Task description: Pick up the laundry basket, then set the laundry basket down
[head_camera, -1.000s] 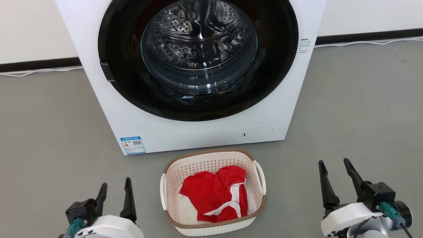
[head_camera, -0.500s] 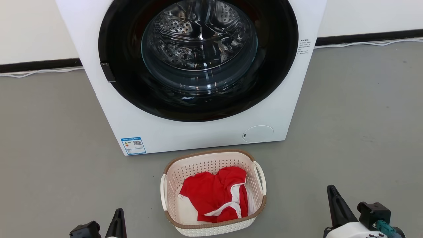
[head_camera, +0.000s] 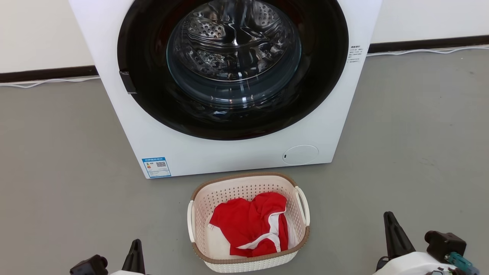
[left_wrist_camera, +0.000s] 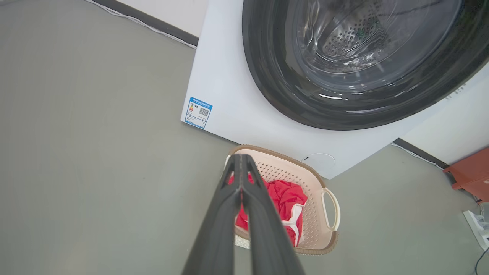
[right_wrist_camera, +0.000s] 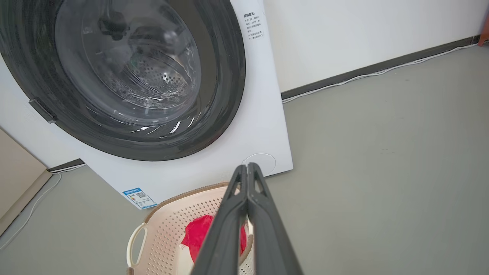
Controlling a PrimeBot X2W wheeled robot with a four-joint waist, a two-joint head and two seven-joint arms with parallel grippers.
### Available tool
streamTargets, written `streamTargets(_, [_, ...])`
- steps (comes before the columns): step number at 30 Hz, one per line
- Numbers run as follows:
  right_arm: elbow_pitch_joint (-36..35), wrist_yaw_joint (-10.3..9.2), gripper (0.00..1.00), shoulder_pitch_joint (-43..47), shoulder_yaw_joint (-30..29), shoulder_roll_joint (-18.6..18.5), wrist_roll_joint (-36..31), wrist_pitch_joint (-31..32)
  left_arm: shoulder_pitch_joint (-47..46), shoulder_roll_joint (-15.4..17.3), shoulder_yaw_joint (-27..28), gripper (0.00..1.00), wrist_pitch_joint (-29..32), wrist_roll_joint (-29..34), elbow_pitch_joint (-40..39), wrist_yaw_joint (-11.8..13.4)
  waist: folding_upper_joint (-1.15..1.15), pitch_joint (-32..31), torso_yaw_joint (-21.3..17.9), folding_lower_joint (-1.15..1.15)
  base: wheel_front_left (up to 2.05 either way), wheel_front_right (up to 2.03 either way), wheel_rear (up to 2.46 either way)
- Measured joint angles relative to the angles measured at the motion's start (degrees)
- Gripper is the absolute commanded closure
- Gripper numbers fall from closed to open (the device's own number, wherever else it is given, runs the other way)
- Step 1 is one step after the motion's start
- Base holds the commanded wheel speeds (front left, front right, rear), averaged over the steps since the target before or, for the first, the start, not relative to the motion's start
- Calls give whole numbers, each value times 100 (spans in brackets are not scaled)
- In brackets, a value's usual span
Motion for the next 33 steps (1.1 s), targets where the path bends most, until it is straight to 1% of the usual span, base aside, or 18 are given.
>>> streamTargets(6, [-47, -1, 100, 0, -7, 0, 437, 82, -9, 1, 20, 100, 91, -355, -62, -11, 0, 0, 22, 0, 0, 0, 0])
streamTargets(14, [-108, -1, 100, -2, -19, 0, 1013, 222, -17, 4, 51, 100, 242, -820, -131, -100, 0, 0, 51, 0, 0, 0, 0])
streamTargets(20, [-171, -1, 100, -4, -29, 0, 1448, 308, -21, 7, 82, 100, 343, -1174, -180, -107, 0, 0, 73, 0, 0, 0, 0])
streamTargets(22, [-194, -1, 100, -10, -32, 0, 1597, 354, -22, 9, 92, 100, 367, -1272, -200, -152, 0, 0, 80, -1, 0, 0, 0])
streamTargets(33, [-278, -1, 100, -23, -57, -1, 2385, 517, -63, 15, 124, 100, 554, -1923, -298, -204, 0, -1, 120, -1, 0, 0, 0])
